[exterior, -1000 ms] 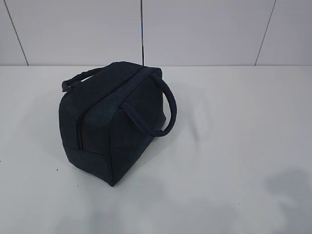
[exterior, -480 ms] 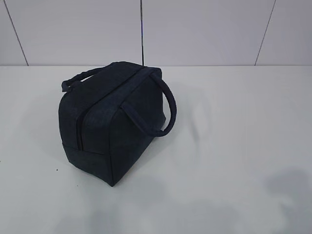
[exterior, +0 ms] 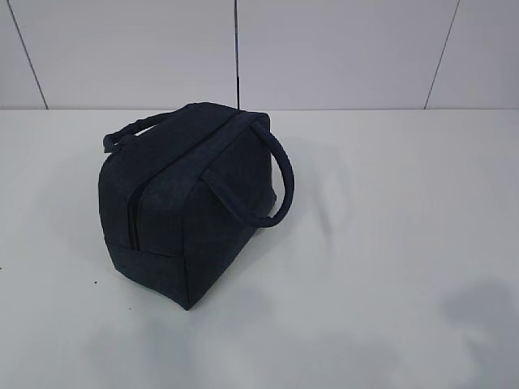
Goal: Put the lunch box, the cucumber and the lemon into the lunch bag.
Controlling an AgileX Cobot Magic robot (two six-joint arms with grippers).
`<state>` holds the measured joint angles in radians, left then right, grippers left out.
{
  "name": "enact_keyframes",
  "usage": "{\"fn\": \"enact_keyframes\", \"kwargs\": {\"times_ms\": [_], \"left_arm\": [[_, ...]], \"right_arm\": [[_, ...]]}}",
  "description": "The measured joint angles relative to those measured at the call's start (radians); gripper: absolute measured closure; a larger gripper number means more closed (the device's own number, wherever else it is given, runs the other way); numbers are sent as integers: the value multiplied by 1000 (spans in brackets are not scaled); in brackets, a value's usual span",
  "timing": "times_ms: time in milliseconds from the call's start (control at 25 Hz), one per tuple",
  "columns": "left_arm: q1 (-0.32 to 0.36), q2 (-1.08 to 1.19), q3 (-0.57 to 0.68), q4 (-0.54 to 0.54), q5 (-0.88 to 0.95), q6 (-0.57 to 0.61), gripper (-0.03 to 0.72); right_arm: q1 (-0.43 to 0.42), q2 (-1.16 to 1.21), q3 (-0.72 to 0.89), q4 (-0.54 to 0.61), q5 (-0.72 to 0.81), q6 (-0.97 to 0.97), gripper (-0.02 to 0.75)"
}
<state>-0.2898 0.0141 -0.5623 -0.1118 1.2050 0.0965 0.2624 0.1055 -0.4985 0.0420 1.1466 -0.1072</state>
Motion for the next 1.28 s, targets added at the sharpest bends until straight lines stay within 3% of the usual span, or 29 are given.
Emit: {"fn": "enact_keyframes", "kwargs": {"times_ms": [840, 960, 1080, 1280], "left_arm": [[0, 0, 34, 10, -96, -75, 444], [56, 0, 34, 10, -97, -75, 444], [163, 0, 34, 10, -99, -75, 444], [321, 0, 34, 15, -99, -75, 444]], "right_arm": [[0, 0, 1, -4, -2, -2, 425], [0, -4, 1, -4, -2, -2, 425], [-22, -19, 1, -4, -2, -2, 425], [-169, -80, 1, -4, -2, -2, 425]]}}
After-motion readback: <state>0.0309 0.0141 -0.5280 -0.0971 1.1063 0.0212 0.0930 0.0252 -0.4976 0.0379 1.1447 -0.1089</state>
